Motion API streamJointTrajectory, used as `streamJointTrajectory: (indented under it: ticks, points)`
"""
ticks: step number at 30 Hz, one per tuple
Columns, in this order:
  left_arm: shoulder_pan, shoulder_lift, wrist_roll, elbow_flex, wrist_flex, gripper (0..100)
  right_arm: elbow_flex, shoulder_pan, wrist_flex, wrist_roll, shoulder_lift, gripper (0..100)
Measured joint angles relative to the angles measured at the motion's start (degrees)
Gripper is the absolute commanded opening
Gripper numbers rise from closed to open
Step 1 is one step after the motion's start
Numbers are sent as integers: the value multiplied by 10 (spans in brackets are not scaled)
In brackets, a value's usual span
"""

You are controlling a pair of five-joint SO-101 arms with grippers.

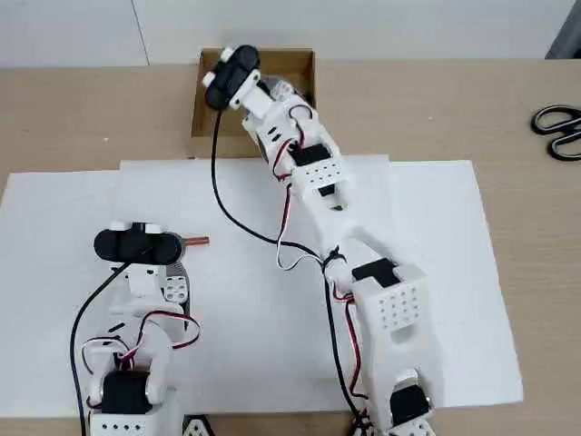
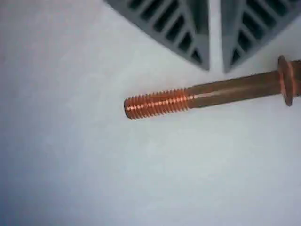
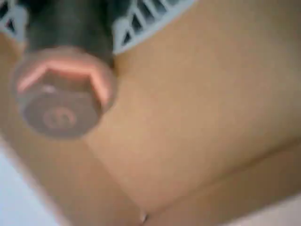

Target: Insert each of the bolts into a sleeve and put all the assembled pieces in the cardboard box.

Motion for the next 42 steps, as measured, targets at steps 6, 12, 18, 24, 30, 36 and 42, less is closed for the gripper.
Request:
streamJointTrajectory:
  ticks: [6, 12, 18, 24, 30, 36, 42]
  points:
    - [0, 0, 0, 0, 0, 6, 0, -5, 0, 29, 14, 228]
    - [0, 0, 0, 0, 0, 6, -15, -4, -1, 30, 13, 230]
    - [0, 0, 0, 0, 0, 6, -15, -1, 31, 31, -17, 91]
    - [-15, 0, 0, 0, 0, 6, -15, 14, 198, 31, -148, 26]
    - [-53, 0, 1, 0, 0, 7, -15, 41, 406, 31, -250, 3]
    - [-55, 0, 0, 0, 0, 7, -15, 40, 586, 31, -308, 3]
    - [-55, 0, 0, 0, 0, 7, -16, 40, 750, 19, -336, 4]
